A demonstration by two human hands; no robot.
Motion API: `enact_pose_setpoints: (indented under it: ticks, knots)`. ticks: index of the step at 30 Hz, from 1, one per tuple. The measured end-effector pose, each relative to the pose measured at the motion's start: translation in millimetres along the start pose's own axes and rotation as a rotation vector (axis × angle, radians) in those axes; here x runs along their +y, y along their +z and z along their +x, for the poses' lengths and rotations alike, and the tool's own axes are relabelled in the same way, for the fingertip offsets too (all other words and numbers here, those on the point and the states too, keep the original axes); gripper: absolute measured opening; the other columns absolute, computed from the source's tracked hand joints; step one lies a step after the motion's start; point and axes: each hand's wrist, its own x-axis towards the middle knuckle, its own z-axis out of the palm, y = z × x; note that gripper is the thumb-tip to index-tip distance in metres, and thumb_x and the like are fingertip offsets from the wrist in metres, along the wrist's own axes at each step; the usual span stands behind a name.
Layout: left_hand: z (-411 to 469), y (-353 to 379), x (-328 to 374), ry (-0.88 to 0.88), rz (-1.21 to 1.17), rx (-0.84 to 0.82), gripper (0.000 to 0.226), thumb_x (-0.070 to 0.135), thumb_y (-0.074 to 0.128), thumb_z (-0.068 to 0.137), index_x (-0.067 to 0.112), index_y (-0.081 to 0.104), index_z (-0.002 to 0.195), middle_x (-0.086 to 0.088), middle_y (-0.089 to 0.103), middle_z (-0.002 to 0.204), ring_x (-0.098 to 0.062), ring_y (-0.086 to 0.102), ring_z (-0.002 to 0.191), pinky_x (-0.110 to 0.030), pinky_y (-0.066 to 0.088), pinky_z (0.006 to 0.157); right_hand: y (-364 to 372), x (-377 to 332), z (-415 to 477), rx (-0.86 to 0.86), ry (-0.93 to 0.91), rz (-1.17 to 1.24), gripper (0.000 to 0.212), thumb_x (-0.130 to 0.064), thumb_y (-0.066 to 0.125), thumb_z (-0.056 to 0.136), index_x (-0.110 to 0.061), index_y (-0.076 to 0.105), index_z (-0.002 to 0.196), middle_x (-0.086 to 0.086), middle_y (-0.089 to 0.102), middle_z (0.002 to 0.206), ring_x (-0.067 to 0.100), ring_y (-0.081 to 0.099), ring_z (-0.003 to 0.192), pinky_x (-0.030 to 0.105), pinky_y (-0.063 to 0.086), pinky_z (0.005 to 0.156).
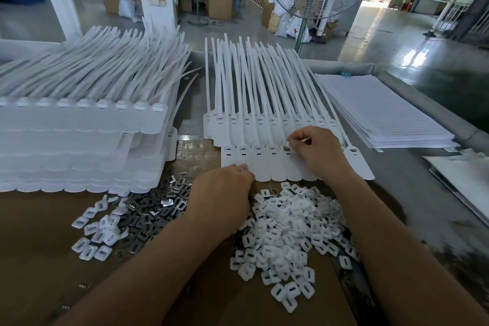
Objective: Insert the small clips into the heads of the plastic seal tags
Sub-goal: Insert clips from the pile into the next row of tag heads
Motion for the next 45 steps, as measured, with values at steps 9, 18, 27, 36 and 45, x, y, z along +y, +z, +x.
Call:
enact_pose_setpoints:
  ticks: [9,18,27,36,45]
  knots:
    - [-0.4,-0.1,-1.8,0.002,0.015,0.0,0.039,0.01,0.038,0.087,0.023,0.051,0.121,0.008,0.052,0.128,-0.012,0.053,0.111,-0.027,0.045,0.084,10.0,3.7,4.6,-0.045,-0.03,-0.133,0.02,-0.015,0.061,0.086,-0.028,0.056,0.072,-0.019,0.053,0.072,0.0,0.048,0.069,0.016,0.033,0.059]
    - [-0.2,0.7,-1.7,0.006,0.02,0.004,0.037,0.011,0.038,0.087,0.024,0.051,0.119,0.009,0.052,0.127,-0.012,0.054,0.108,-0.026,0.045,0.08,11.9,1.0,8.9,-0.019,0.072,-0.051,0.022,-0.014,0.069,0.077,-0.029,0.053,0.076,-0.017,0.055,0.076,0.01,0.056,0.086,0.03,0.045,0.078]
    - [-1.1,0.4,-2.2,-0.003,0.028,0.013,0.037,0.011,0.037,0.088,0.025,0.052,0.118,0.009,0.053,0.127,-0.012,0.055,0.107,-0.025,0.045,0.077,12.4,-8.2,17.5,-0.034,0.139,-0.142,0.024,-0.013,0.068,0.078,-0.028,0.051,0.07,-0.015,0.053,0.076,0.011,0.052,0.083,0.027,0.039,0.07]
    - [-0.4,0.3,-2.5,0.001,0.005,0.025,0.038,0.011,0.037,0.088,0.024,0.05,0.121,0.009,0.054,0.126,-0.012,0.055,0.108,-0.024,0.044,0.078,5.0,2.4,6.4,-0.032,0.015,-0.052,0.008,-0.018,0.065,0.084,-0.023,0.058,0.085,-0.017,0.053,0.077,0.004,0.051,0.08,0.014,0.036,0.065]
    - [-0.5,0.5,-2.1,0.002,-0.018,0.043,0.04,0.011,0.04,0.086,0.027,0.055,0.119,0.009,0.055,0.126,-0.011,0.056,0.108,-0.025,0.045,0.081,-24.5,-30.4,-27.6,-0.433,-0.211,0.076,0.021,-0.014,0.071,0.078,-0.033,0.067,0.072,-0.016,0.067,0.072,-0.007,0.06,0.069,0.006,0.045,0.063]
